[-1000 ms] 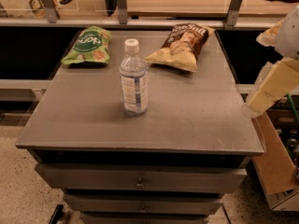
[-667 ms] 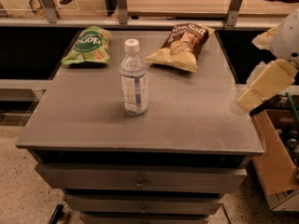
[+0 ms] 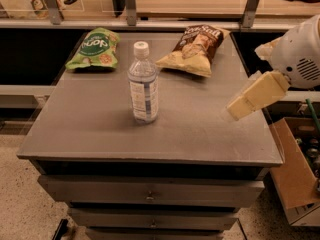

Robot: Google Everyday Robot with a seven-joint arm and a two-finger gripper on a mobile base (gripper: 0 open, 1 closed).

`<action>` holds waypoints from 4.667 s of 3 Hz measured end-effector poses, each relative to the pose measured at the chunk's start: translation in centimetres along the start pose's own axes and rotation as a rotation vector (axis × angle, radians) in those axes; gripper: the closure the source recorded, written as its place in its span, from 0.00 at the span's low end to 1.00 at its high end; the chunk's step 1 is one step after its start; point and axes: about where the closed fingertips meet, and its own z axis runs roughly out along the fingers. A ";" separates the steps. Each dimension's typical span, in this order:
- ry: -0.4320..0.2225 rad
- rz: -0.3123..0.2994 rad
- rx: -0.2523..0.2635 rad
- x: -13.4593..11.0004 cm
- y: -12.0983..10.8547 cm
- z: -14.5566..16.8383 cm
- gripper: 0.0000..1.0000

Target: Move blue plastic bottle near green rice chip bag

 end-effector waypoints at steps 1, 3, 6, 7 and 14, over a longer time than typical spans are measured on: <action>-0.031 0.009 -0.034 -1.3 0.6 2.8 0.00; -0.046 0.018 -0.031 -1.5 0.7 2.9 0.00; -0.181 0.040 -0.131 -6.9 5.1 6.3 0.00; -0.163 0.065 -0.091 -7.3 6.3 8.0 0.00; -0.291 0.013 -0.132 -14.1 4.9 14.5 0.00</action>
Offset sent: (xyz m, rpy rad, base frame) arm 0.0241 0.0346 -0.0279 0.0492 0.0265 0.0553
